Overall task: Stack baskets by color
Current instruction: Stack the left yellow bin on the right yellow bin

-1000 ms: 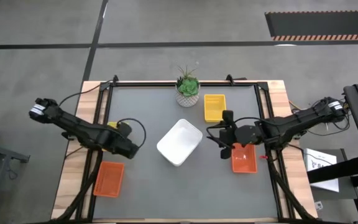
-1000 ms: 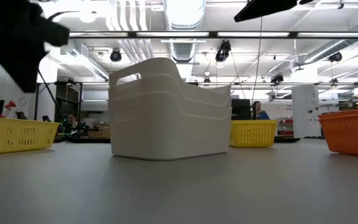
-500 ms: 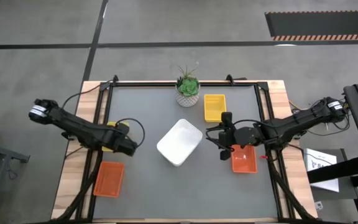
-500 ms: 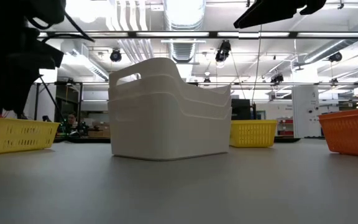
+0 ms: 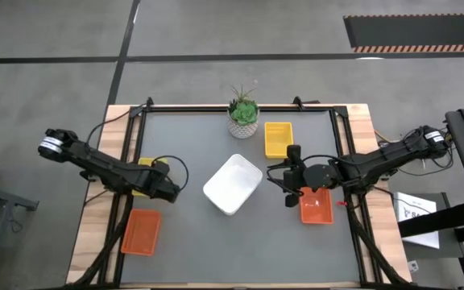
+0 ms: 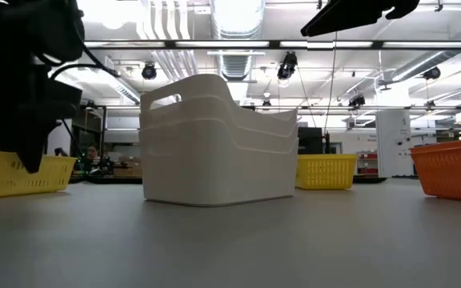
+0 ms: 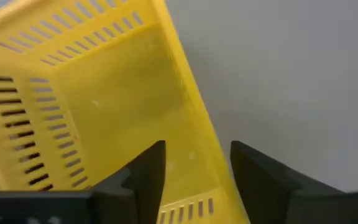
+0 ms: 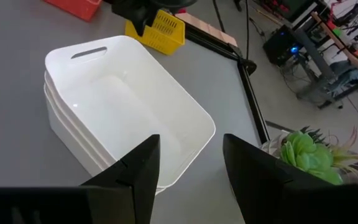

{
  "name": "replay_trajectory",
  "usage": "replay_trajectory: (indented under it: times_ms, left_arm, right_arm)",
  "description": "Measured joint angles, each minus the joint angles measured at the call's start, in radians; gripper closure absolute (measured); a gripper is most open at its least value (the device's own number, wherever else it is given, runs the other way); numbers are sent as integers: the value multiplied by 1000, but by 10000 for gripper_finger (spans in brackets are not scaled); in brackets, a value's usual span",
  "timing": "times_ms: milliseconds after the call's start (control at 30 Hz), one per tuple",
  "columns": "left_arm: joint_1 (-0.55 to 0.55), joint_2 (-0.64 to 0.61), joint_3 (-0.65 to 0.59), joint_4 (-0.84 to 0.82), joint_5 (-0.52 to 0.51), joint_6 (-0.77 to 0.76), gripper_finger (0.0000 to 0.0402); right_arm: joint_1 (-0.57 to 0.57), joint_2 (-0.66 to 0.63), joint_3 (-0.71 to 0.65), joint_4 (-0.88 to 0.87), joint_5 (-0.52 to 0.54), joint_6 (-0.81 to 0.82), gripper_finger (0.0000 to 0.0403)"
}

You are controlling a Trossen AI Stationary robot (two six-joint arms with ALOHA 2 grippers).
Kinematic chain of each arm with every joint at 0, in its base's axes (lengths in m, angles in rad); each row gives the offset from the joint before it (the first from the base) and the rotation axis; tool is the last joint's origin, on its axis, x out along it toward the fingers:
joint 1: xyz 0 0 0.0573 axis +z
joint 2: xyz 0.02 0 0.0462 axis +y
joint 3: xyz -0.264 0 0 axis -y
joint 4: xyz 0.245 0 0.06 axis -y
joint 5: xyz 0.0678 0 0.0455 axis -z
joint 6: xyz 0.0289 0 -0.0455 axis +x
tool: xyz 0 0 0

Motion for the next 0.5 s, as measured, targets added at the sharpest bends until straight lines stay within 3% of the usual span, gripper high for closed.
replay_trajectory:
  times_ms: [100,267,500]
  left_arm:
    - [0,28,2,3,-13,38,279]
    - [0,49,44,-3,-92,139,388]
    - [0,4,226,-19,-151,465,399]
  right_arm:
    - [0,0,0,0,0,2,234]
    - [0,0,-5,0,-4,28,234]
    - [0,0,-34,30,-124,83,234]
